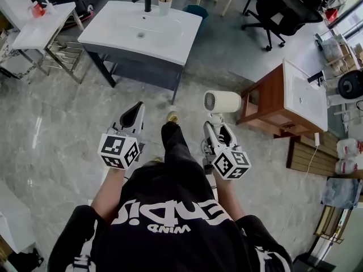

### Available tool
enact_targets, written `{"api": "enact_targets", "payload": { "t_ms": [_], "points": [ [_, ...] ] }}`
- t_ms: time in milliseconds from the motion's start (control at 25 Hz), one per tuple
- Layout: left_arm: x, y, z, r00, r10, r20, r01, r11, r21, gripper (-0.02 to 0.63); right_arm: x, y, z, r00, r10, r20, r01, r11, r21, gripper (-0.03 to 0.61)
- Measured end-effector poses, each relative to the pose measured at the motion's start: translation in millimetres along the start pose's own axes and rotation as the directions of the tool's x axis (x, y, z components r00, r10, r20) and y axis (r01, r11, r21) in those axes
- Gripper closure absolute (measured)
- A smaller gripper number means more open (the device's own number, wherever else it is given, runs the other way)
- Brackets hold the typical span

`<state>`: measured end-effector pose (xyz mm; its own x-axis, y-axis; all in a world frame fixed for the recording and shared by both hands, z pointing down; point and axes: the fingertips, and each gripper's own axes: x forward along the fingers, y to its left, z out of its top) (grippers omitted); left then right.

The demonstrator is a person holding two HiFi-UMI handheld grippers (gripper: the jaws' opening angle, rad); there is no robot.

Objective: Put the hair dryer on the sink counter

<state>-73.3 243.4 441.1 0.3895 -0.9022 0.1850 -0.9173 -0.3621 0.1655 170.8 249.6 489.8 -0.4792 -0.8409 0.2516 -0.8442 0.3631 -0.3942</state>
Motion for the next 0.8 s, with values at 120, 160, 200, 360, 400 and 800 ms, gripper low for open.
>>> {"api": "enact_targets", "payload": {
  "t_ms": [120,160,200,360,400,800],
  "points": [
    [12.6,10.5,5.4,1.0,-0.001,0.003,0.001,1.0,0.006,0.604,19.3,-3.9,6.3,1.0,0.0,0.006,0.0,1.0,-0.003,0.324],
    [17.5,14.9,7.6,1.0,0.0,0.005,0.0,1.0,0.007,0.604,26.6,-5.1,8.3,1.0,-0.001,0.009,0.001,1.0,-0.002,0.324],
    [22.6,19.7,9.7,1.0,0.001,0.006,-0.001,1.0,0.008,0.604,34.0,-5.9,10.0,1.0,-0.002,0.01,0.002,1.0,0.002,0.323],
    [46.6,38.8,15.7,1.0,0.004,0.004,-0.004,1.0,0.005,0.604,65.2,-7.5,13.8,1.0,0.005,0.005,-0.006,1.0,0.005,0.323],
    [54.2,42.6,16.9,1.0,0.004,0.004,-0.004,1.0,0.006,0.604,73.9,-8.9,15.1,1.0,0.008,0.002,-0.008,1.0,0.002,0.323],
    [136.3,82.9,34.3,1.0,-0.004,-0.014,0.003,1.0,-0.007,0.604,163.9,-33.0,44.1,1.0,0.014,-0.025,-0.014,1.0,0.005,0.322]
  ]
}}
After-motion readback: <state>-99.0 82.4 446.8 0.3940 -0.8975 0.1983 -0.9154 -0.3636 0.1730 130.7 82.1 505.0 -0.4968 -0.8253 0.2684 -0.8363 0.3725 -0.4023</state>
